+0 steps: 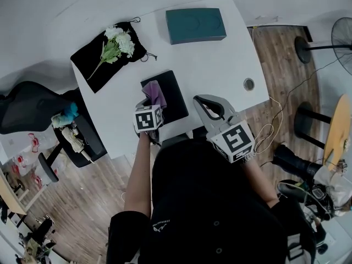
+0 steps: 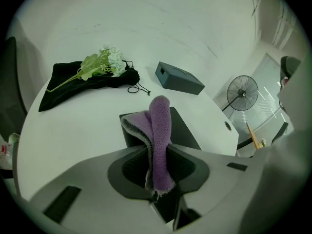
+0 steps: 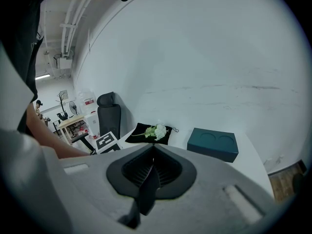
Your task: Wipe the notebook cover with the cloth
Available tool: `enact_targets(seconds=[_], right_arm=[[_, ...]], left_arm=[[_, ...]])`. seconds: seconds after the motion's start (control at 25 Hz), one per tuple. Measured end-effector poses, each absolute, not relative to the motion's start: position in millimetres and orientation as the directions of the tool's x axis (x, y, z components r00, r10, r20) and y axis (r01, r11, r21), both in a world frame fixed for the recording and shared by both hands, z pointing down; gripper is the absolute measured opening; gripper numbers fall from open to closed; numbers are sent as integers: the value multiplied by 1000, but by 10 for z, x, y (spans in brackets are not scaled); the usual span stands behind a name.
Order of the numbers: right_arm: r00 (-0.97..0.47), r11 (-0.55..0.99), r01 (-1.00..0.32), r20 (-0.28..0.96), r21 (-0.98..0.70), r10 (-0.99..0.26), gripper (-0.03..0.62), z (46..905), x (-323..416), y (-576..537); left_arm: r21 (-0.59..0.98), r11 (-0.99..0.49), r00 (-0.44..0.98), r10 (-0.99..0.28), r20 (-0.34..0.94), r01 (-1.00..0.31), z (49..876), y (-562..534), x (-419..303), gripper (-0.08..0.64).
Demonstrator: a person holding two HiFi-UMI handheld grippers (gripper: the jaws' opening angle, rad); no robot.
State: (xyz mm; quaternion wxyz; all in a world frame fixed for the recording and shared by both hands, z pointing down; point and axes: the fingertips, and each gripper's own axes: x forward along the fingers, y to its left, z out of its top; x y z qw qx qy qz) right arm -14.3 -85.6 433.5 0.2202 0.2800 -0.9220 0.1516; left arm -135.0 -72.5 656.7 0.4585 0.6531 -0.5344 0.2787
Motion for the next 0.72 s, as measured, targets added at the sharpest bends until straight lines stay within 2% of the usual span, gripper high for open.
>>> enact_targets(seconds=[0.72], right_arm=[[-735,784,-604,482,-146,-477,5,4299,-269,-598]], left_arm=[[258,9,226,-451,863,-966,6539,-551,-1669,89]])
